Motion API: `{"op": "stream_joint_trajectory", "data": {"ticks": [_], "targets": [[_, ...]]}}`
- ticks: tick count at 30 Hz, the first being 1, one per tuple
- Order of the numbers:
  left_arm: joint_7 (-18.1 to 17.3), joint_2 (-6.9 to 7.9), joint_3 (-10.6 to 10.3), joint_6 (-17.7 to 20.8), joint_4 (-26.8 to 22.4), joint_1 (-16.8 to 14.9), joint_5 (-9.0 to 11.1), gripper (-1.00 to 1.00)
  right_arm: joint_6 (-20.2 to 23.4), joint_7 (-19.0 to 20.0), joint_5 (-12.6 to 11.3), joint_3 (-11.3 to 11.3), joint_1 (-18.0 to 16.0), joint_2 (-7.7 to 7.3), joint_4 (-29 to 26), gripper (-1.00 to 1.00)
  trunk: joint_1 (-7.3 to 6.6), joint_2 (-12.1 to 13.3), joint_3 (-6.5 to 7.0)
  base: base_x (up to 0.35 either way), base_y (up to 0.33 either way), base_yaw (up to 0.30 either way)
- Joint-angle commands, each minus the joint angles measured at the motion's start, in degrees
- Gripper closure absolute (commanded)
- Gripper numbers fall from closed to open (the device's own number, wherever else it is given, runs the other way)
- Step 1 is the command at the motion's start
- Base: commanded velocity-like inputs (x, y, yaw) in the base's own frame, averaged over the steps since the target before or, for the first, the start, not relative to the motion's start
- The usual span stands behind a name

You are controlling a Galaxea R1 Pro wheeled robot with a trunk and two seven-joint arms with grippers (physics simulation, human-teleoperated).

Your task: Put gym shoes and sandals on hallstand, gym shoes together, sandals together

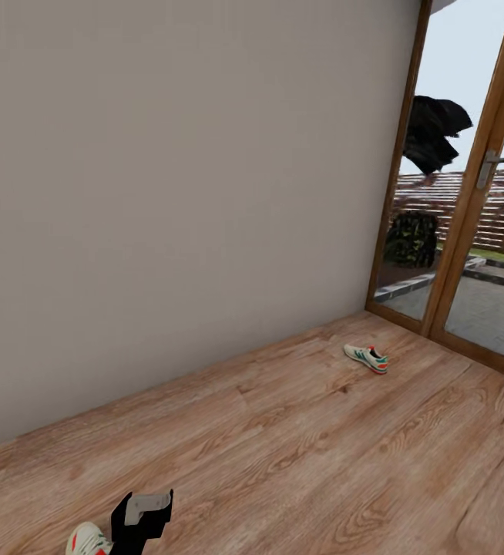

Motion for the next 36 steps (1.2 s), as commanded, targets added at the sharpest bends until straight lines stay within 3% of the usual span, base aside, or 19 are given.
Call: {"op": "stream_joint_trajectory", "data": {"ticks": [1,10,36], "targets": [[0.17,0.0,-0.02,-0.17,0.03,-0.04,0.06,-1.0,0.0,-0.01,0.19,0.01,-0.02,0.0,-0.01,-1.0,-0.01,-0.02,-0.06,0.085,-0.088,0.0],[0.17,-0.02,-0.02,-0.17,0.03,-0.03,0.06,-1.0,0.0,-0.01,0.19,0.01,-0.02,0.01,-0.01,-1.0,-0.01,-0.02,-0.06,0.071,-0.073,0.079],[0.17,-0.01,-0.03,-0.17,0.03,-0.03,0.06,-1.0,0.0,-0.01,0.19,0.01,-0.02,0.01,-0.01,-1.0,-0.01,-0.02,-0.06,0.002,-0.002,0.279]]}}
